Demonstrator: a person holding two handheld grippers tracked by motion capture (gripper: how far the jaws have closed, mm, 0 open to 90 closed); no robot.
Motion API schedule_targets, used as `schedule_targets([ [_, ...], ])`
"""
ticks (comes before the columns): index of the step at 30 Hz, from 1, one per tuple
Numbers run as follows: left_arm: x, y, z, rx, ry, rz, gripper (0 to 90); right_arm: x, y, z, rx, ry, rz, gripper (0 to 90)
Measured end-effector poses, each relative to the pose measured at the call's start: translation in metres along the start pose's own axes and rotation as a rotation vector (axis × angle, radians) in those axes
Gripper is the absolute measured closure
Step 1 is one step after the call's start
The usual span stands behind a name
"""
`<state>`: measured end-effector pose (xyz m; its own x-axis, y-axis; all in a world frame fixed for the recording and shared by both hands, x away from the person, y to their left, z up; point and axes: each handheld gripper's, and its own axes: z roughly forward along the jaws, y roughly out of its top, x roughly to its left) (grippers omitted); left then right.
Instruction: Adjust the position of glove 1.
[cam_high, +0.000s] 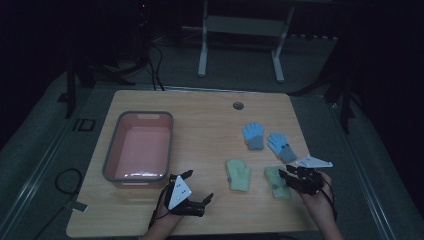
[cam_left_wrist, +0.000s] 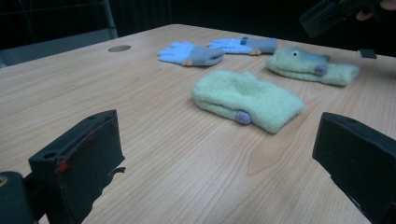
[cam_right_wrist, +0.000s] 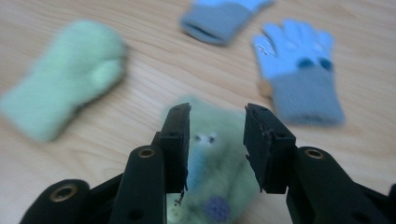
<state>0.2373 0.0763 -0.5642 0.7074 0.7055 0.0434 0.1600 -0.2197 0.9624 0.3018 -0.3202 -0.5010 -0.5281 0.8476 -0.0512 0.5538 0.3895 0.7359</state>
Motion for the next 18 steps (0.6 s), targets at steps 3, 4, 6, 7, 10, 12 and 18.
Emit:
schedule_targets([
  [3, 0.000, 0.000, 0.000, -0.002, 0.003, -0.003, 1.7, -0.003, -0.002, -0.002, -0.006, 0.025, -0.077, 60.6],
  [4, 0.000, 0.000, 0.000, -0.002, 0.002, -0.003, 1.7, -0.003, -0.002, -0.002, -0.006, 0.025, -0.077, 60.6],
  [6, 0.000, 0.000, 0.000, -0.003, 0.005, -0.006, 1.7, -0.003, -0.005, -0.002, -0.018, 0.044, -0.087, 60.5],
  [7, 0.000, 0.000, 0.000, -0.004, 0.005, -0.006, 1.7, -0.003, -0.009, 0.000, -0.024, 0.039, -0.082, 60.3],
  [10, 0.000, 0.000, -0.001, -0.005, 0.008, -0.005, 1.7, -0.001, -0.020, 0.008, -0.028, 0.032, -0.051, 58.8],
  [12, 0.000, 0.000, -0.001, -0.005, 0.009, -0.004, 1.7, 0.000, -0.024, 0.010, -0.025, 0.034, -0.036, 58.6],
  [18, 0.000, 0.000, 0.000, -0.005, 0.007, -0.003, 1.7, 0.013, -0.041, 0.023, 0.011, -0.015, -0.021, 70.1],
])
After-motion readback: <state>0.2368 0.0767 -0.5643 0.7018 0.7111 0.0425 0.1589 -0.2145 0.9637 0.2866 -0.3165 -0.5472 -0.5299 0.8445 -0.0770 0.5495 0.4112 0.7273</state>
